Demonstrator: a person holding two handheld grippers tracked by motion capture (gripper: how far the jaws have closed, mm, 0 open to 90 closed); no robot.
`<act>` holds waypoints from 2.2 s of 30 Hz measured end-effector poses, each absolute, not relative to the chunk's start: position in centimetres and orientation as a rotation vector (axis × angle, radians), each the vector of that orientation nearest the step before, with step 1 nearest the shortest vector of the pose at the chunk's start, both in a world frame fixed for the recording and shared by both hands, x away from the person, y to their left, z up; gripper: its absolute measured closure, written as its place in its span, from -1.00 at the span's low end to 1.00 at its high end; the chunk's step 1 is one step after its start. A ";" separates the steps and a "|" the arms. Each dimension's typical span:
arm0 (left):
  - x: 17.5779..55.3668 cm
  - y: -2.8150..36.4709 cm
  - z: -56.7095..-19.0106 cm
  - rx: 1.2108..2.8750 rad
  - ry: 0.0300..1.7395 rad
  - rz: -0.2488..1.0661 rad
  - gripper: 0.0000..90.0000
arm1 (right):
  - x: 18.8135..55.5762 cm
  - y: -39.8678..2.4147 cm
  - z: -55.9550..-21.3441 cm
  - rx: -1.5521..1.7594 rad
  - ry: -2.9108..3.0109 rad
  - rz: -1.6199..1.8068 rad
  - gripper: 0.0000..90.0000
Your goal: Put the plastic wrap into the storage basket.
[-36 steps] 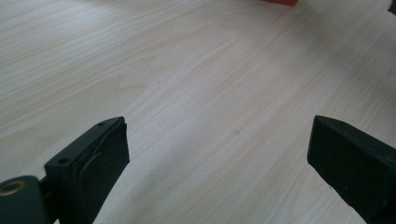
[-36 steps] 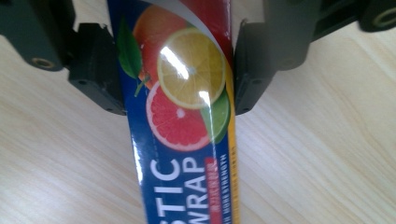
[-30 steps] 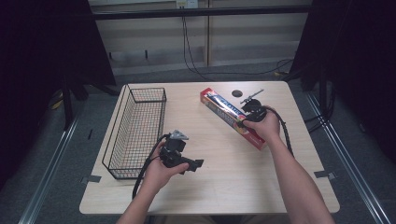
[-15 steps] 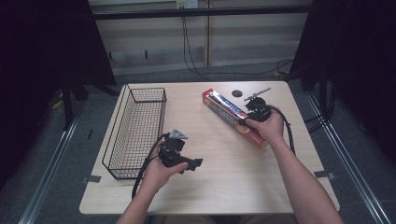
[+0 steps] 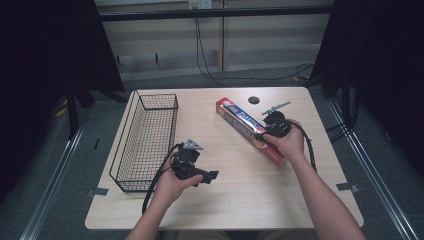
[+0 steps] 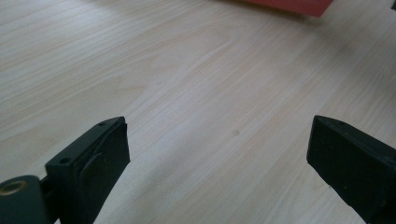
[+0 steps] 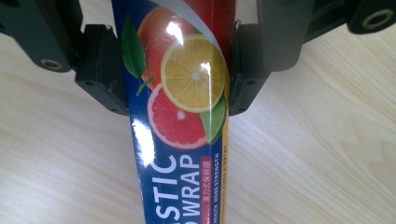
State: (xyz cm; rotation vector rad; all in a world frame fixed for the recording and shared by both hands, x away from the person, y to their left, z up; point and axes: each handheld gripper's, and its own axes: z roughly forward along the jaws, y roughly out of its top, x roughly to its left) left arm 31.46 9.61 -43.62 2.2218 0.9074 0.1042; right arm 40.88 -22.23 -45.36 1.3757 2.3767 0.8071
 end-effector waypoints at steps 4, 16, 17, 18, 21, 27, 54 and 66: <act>31.5 9.6 -43.7 2.225 0.906 0.098 -0.87 | 40.7 -22.4 -46.3 1.374 2.378 0.818 -0.05; 31.4 9.2 -43.9 2.238 0.906 0.089 -0.87 | 41.8 -21.3 -46.3 1.346 2.366 0.811 -0.22; 31.5 9.3 -43.9 2.237 0.904 0.094 -0.87 | 42.0 -21.1 -46.3 1.352 2.358 0.822 -0.27; 31.5 9.3 -43.9 2.236 0.902 0.093 -0.87 | 42.3 -20.8 -46.4 1.351 2.364 0.805 -0.30; 31.6 9.4 -44.0 2.233 0.902 0.088 -0.87 | 43.0 -20.1 -46.6 1.326 2.382 0.757 -0.26; 31.6 9.5 -44.0 2.229 0.914 0.085 -0.87 | 43.5 -20.0 -46.7 1.354 2.375 0.746 -0.02; 34.0 9.4 -38.8 2.209 0.785 0.070 -0.96 | 39.3 -21.8 -41.6 1.249 2.433 0.890 0.01; 36.1 7.3 -36.6 2.342 0.584 0.138 -0.92 | 36.7 -20.6 -40.2 1.107 2.509 0.921 0.01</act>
